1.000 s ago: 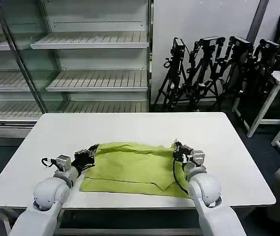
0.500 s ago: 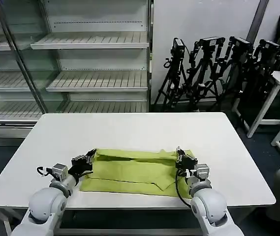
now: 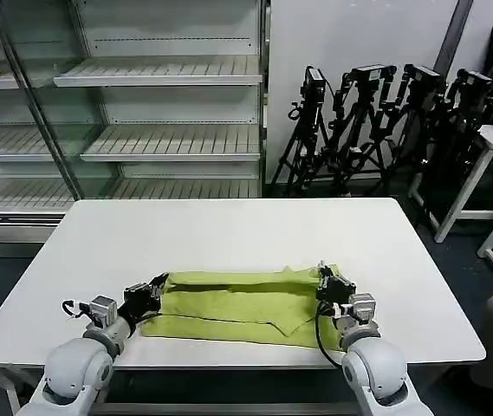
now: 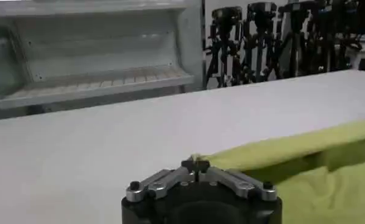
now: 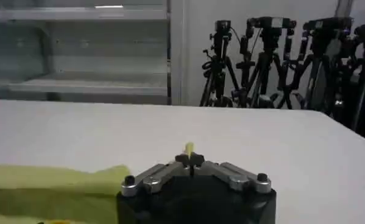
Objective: Fold and organize the clothes.
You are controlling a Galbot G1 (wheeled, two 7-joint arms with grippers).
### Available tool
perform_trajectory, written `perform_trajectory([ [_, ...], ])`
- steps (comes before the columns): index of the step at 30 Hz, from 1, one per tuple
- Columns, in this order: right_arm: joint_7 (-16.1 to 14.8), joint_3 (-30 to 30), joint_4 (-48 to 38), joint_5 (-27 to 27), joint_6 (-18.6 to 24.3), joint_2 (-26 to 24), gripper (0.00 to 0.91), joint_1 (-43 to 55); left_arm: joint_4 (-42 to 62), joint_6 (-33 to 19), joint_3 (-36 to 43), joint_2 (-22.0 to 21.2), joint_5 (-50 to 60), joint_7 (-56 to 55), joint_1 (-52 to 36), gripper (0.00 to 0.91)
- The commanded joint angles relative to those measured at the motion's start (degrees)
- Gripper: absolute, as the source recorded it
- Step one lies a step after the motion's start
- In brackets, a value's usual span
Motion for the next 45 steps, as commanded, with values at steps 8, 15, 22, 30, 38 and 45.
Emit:
perform_trajectory([
  [8, -0.48, 0.48, -0.60, -0.48, -0.05, -0.42, 0.000, -1.01, -2.52, 4.27, -0.98, 1.15, -0.15, 1.10, 1.50, 0.010],
  [15, -1.44, 0.52, -0.84, -0.86, 0.50, -0.60, 0.091, -1.91, -2.88, 4.23, -1.09, 1.13, 1.87, 3.21, 2.91, 0.020],
  [22, -2.48, 1.58, 0.72, -1.39, 0.50, -0.78, 0.907, -3.70, -3.98, 2.94, -1.61, 0.27, 2.45, -1.03, 2.96, 0.907],
  [30, -3.21, 5.98, 4.91, -0.72, 1.60, -1.86, 0.907, -6.92, -7.77, 2.97, -2.25, 0.83, -6.74, -10.06, 3.76, 0.907],
  [38, -3.67, 7.06, 8.63, -0.92, 2.46, -1.70, 0.907, -10.21, -8.58, 4.11, 0.13, -2.77, -12.85, -15.41, 6.59, 0.907],
  [45, -3.41, 7.46, 9.69, -0.62, 2.55, -1.67, 0.907, -11.07, -7.32, 4.23, 0.09, -3.87, -15.73, -18.13, 6.63, 0.907],
])
